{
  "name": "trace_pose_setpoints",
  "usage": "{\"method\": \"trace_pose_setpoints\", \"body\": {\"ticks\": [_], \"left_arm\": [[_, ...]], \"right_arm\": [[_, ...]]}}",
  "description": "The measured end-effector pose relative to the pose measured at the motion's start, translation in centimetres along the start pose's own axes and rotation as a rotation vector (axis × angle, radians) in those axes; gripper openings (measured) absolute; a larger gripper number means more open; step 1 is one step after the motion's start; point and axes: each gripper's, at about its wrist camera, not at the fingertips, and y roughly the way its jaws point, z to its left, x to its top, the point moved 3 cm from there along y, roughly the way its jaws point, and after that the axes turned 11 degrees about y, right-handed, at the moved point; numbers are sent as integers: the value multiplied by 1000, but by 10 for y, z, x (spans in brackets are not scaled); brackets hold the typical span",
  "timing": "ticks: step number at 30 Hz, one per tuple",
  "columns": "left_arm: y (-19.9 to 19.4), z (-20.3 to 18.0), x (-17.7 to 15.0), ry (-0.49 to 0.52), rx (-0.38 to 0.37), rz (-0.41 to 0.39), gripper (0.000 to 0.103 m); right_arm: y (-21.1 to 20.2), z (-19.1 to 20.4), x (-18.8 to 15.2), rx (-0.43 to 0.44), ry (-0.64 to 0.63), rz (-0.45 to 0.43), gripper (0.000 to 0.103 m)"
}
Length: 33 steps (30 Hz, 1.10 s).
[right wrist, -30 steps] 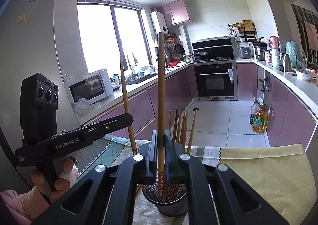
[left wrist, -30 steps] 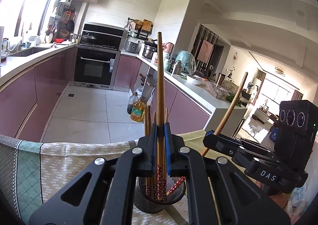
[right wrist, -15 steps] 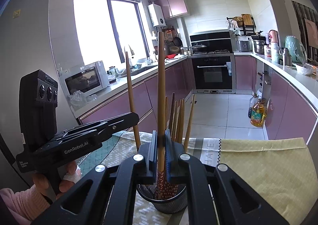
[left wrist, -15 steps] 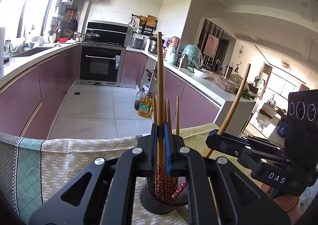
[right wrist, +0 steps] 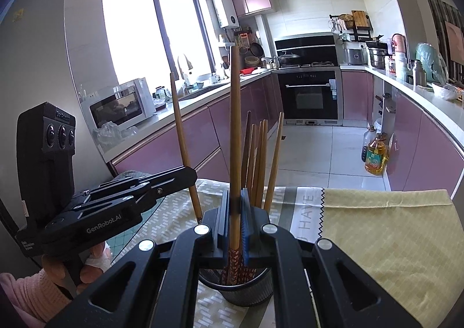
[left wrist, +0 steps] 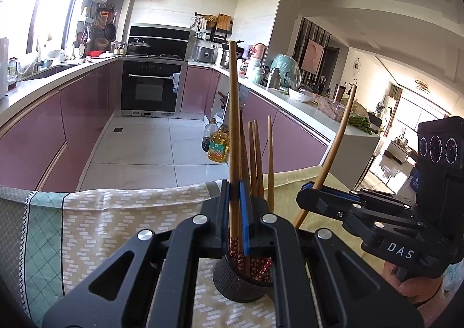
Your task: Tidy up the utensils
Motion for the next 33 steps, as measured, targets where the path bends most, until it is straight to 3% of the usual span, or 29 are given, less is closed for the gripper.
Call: {"method": "trace_pose_setpoints", "body": {"ticks": [18,33], "left_arm": [[9,-5,-2,34,-39,24,8],[40,-8,-18,78,-13,164,8]], "right_arm": [[15,-2,-7,-6,6,45,6],[27,-12,-8,-16,39,69,7]]}}
